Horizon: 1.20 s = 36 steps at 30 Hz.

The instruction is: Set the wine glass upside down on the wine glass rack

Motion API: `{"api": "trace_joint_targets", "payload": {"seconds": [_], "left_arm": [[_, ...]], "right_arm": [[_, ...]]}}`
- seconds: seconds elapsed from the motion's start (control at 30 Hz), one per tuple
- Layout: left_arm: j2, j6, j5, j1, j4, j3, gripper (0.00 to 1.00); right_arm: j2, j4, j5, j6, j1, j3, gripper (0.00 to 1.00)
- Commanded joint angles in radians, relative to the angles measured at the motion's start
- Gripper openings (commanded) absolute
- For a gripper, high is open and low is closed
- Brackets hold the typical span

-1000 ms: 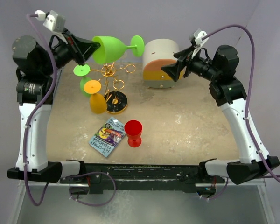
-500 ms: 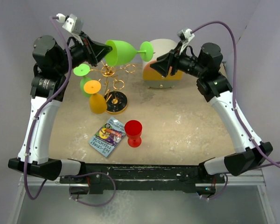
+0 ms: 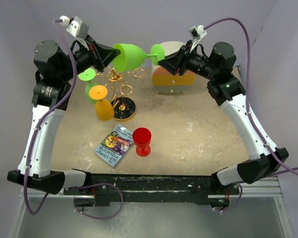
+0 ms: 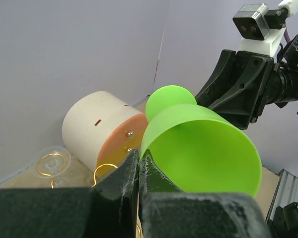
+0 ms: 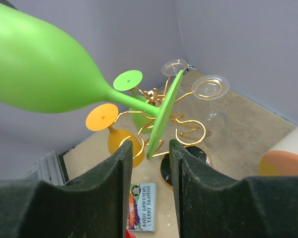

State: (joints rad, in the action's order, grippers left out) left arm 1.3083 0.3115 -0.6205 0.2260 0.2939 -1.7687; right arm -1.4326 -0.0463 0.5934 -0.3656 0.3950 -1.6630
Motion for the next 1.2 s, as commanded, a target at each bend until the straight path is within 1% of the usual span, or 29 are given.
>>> {"api": "trace_joint_targets", "payload": {"seconds": [0.0,0.07,0.17,0.43,0.53,0.63,0.73,0.77,0.8,0.83,0.97,1.03,1.1,1.13,1.17], "left_arm": [[-0.032,-0.016,-0.004,0.008,-0.065,0.010,0.00],[-0.036,-0.016,-0.005,0.008,-0.065,0.012,0.00],[-0.041,-0.022,-0.006,0.008,-0.067,0.015,0.00],[-0.044,-0.037,-0.005,0.013,-0.069,0.031,0.00],[-0.047,-0.049,0.003,0.015,-0.069,0.039,0.00],[-0.048,-0.058,0.004,0.016,-0.069,0.042,0.00],[-0.052,-0.064,0.005,0.017,-0.070,0.046,0.00],[-0.053,-0.068,0.005,0.017,-0.069,0.048,0.00],[-0.055,-0.073,0.003,0.017,-0.068,0.048,0.00],[-0.057,-0.077,-0.001,0.018,-0.068,0.051,0.00],[-0.071,-0.074,-0.038,0.019,-0.069,0.069,0.01],[-0.079,-0.070,-0.052,0.019,-0.065,0.076,0.07],[-0.089,-0.077,-0.052,0.016,-0.055,0.081,0.15],[-0.097,-0.087,-0.050,0.014,-0.043,0.081,0.19],[-0.104,-0.102,-0.047,0.013,-0.033,0.082,0.27]], "right_arm": [[-0.005,0.045,-0.053,-0.037,0.007,-0.054,0.35],[-0.013,0.043,-0.053,-0.043,0.007,-0.055,0.30],[-0.029,0.049,-0.041,-0.063,0.008,-0.062,0.28],[-0.048,0.054,-0.033,-0.093,0.012,-0.073,0.25],[-0.046,0.050,-0.041,-0.099,0.013,-0.072,0.27],[-0.049,0.047,-0.053,-0.100,0.014,-0.073,0.26],[-0.055,0.033,-0.072,-0.103,0.015,-0.077,0.17],[-0.056,0.026,-0.083,-0.101,0.014,-0.077,0.11],[-0.055,0.018,-0.102,-0.096,0.014,-0.078,0.02],[-0.056,0.009,-0.119,-0.092,0.015,-0.080,0.00],[-0.045,-0.037,-0.191,-0.078,0.015,-0.088,0.00],[-0.037,-0.055,-0.204,-0.057,0.014,-0.090,0.00],[-0.028,-0.077,-0.251,-0.025,0.009,-0.097,0.00],[-0.021,-0.084,-0.268,-0.009,0.006,-0.096,0.00],[-0.013,-0.092,-0.289,0.011,0.004,-0.095,0.00]]}}
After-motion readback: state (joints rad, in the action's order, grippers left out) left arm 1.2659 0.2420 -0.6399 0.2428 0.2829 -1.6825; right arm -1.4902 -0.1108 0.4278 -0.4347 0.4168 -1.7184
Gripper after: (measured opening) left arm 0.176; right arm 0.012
